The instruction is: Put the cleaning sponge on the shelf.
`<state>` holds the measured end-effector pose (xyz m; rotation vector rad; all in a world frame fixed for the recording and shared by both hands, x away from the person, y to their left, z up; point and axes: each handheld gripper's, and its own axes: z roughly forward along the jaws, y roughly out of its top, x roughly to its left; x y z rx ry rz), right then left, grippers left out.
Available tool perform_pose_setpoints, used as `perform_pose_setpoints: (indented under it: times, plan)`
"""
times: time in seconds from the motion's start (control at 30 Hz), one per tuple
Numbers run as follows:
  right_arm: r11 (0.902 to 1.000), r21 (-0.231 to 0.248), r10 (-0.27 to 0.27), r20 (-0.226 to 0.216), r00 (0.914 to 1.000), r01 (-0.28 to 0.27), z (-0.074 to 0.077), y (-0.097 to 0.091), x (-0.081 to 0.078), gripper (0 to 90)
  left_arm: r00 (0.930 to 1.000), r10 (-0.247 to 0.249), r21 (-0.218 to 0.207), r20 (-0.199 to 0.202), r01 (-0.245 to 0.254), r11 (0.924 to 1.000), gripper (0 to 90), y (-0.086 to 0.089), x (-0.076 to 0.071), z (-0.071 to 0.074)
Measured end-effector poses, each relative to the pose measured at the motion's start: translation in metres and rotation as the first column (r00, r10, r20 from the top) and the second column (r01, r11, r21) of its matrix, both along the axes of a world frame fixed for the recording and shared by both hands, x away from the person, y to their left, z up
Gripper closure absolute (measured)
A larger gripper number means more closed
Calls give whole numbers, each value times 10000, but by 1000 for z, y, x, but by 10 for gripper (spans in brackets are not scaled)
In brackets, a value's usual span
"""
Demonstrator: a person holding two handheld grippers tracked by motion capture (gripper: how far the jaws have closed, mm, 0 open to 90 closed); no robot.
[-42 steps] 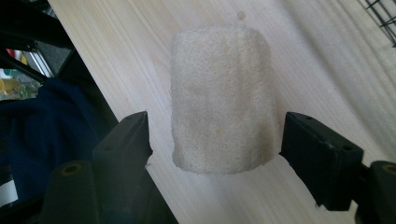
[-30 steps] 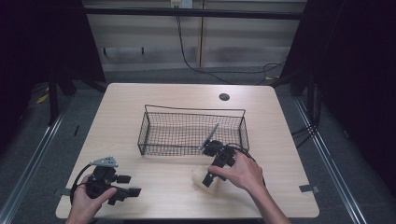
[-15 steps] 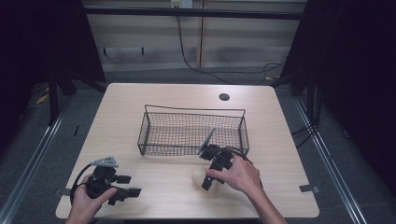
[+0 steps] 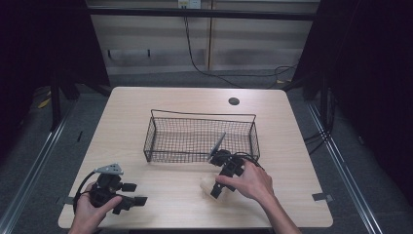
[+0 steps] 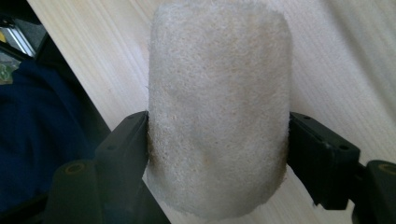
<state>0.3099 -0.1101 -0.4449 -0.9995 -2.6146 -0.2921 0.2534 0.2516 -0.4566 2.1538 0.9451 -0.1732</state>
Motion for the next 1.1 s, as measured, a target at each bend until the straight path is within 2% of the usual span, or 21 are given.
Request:
perform_pose_setpoints:
  times: [0.4, 0.63, 0.8, 0.83, 1.1]
  plan:
    - [9998, 205, 43, -14, 10000, -42, 8, -2, -1, 252, 10000, 1, 9, 4, -1, 10000, 243, 0, 0, 0]
    - [9992, 348, 171, 66, 9998, -173, 19, -3, -1, 251, 10000, 0, 9, 4, 0, 10000, 243, 0, 0, 0]
    - [9982, 590, 87, 127, 9999, -94, 27, -7, -1, 252, 10000, -31, 18, -9, 31, 10000, 243, 0, 0, 0]
    - [9975, 698, 70, 223, 9997, -85, 33, -10, -1, 253, 10000, -43, 26, -11, 43, 10000, 243, 0, 0, 0]
    - [9966, 821, 28, 296, 9996, -52, 44, -13, 0, 253, 10000, -75, 42, -11, 75, 10000, 243, 0, 0, 0]
